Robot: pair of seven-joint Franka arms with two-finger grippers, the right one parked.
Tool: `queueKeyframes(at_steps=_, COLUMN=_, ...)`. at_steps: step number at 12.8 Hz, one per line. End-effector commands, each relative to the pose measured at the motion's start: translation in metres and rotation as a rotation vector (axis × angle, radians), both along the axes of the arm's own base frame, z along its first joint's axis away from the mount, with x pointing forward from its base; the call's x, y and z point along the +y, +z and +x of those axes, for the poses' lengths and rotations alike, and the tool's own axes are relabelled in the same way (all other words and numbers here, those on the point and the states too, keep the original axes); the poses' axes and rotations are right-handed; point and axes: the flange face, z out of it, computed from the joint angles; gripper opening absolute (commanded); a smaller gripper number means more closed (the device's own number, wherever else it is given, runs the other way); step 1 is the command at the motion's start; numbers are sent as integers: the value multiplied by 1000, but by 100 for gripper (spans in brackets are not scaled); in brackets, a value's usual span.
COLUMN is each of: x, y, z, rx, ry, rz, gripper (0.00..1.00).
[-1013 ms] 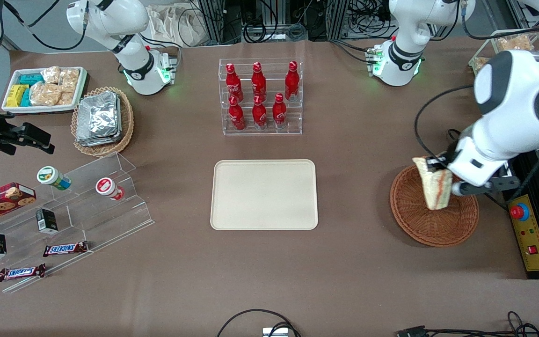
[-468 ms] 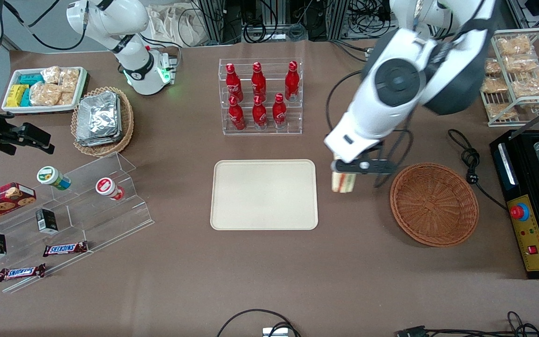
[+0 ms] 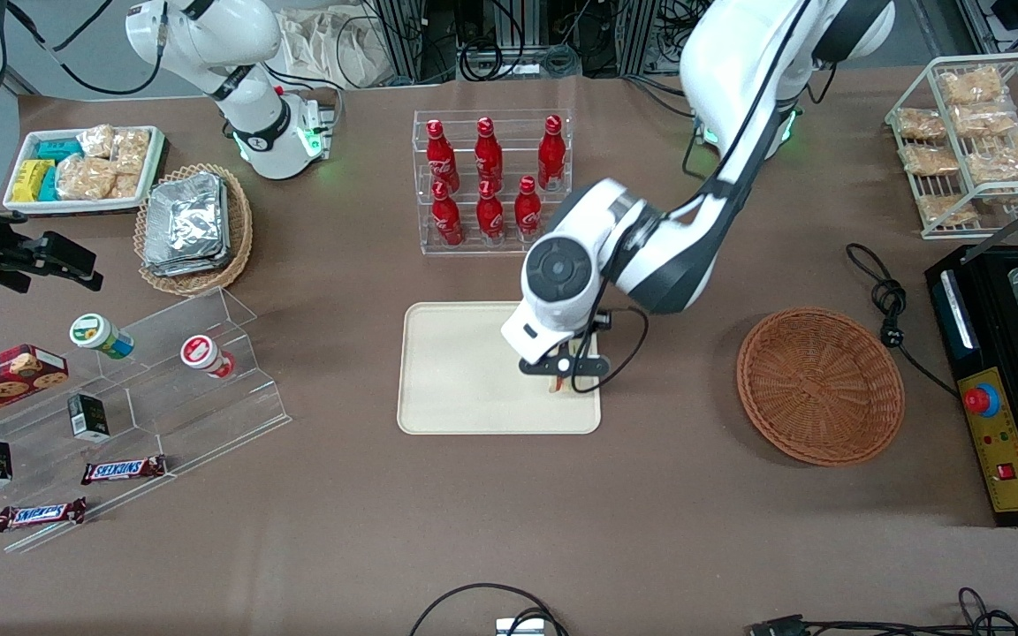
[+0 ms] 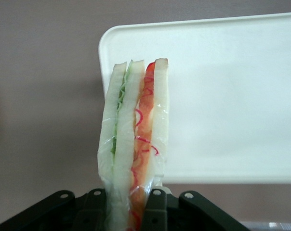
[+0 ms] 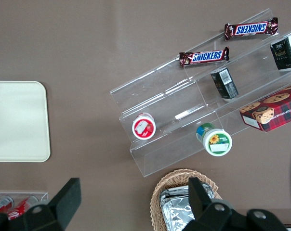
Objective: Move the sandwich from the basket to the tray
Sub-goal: 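Carry the sandwich with the left gripper over the cream tray and lower it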
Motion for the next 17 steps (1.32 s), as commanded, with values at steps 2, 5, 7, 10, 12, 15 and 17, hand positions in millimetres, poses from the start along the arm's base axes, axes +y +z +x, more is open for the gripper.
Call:
queueKeyframes(at_steps=2, x=0, y=-56, z=18, rx=-42, ry=8, rz=2, gripper=0)
queueKeyframes(at_steps=5, x=6, y=-71, z=18, rx=-42, ry=2, rz=26, gripper=0)
queueKeyframes(at_steps=7, x=9, y=-82, z=15, rx=-39, ry=2, rz=55, gripper=0)
queueKeyframes(at_steps=10, x=9, y=-86, z=13, rx=-32, ry=20, rz=61, gripper=8)
queueKeyframes(at_steps=12, x=10, y=-90, z=13, rx=-33, ry=22, rz=58, gripper=88)
queueKeyframes(at_steps=15, x=11, y=-86, z=14, rx=-51, ry=24, rz=37, gripper=100)
queueKeyframes(at_steps=17, x=17, y=-69, z=12, rx=-57, ry=22, rz=25, gripper=100)
